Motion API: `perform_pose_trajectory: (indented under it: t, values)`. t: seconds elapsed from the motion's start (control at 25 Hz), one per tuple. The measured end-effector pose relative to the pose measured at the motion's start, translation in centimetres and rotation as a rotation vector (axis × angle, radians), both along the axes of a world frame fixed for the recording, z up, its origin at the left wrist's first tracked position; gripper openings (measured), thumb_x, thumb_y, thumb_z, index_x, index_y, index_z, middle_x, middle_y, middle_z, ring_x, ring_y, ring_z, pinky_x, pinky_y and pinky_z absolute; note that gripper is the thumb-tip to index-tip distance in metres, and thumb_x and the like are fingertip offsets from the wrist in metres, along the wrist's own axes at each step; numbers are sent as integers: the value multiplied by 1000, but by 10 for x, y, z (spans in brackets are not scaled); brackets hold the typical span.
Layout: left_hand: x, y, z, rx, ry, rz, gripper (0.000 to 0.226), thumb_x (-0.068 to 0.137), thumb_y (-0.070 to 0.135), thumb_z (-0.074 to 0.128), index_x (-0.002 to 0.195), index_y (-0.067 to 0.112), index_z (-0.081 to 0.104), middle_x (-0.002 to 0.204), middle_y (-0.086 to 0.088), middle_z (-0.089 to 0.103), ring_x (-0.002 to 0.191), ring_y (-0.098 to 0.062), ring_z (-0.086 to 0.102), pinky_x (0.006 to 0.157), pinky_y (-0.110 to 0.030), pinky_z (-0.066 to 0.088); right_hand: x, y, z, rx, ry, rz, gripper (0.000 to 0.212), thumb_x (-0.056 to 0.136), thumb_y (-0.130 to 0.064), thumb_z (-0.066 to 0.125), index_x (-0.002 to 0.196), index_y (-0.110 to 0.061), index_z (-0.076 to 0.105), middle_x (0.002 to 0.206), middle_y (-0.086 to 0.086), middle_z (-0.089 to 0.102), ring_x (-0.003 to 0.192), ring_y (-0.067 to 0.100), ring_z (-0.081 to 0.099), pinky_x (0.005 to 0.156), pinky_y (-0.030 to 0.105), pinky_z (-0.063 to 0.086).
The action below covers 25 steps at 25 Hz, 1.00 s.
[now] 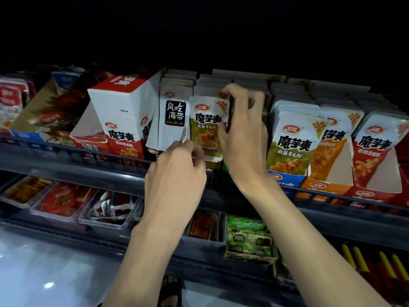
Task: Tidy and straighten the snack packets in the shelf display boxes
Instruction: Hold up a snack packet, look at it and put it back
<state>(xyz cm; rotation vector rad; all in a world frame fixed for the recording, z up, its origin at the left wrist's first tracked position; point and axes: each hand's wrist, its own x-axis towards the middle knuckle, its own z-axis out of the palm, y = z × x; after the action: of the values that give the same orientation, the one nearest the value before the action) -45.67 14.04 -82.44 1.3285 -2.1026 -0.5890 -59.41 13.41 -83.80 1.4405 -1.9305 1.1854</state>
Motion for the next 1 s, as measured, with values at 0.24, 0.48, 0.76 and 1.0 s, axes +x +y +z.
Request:
perform_pose_trajectory:
  t: [0.24, 0.48, 0.76, 1.0]
  values:
    - [-2, 0, -2, 12, -4, -9, 16, 98, 24, 48, 103, 29, 63, 101, 7, 63, 87, -19, 61, 76, -37, 51, 4, 2, 1, 43, 128, 61, 40, 82, 4, 65, 116, -17, 58, 108, 6, 54, 68, 16, 56, 48, 37, 53]
    - [-2, -3, -5, -4, 10, -34, 18, 97, 24, 48, 104, 27, 64, 103, 6, 64, 85, -21, 63, 76, -41, 54, -1, -8, -8, 175, 119, -69, 42, 85, -13, 73, 125, -13, 61, 127, 12, 48, 107, 27, 57, 77, 38, 58]
    - [-2, -4, -5, -7, 9, -32, 17, 99, 28, 48, 106, 29, 63, 104, 7, 63, 87, -19, 63, 76, -39, 54, -1, -7, -10, 221, 180, -131, 50, 88, -20, 69, 137, -17, 57, 134, 10, 47, 119, 27, 45, 92, 39, 48]
    - [-2, -4, -5, 14, 74, -48, 13, 97, 25, 52, 99, 31, 64, 93, 8, 63, 77, -17, 62, 68, -35, 52, -3, 12, 28, 119, 252, -189, 37, 91, -23, 64, 128, -15, 63, 117, 6, 59, 111, 25, 49, 92, 37, 37]
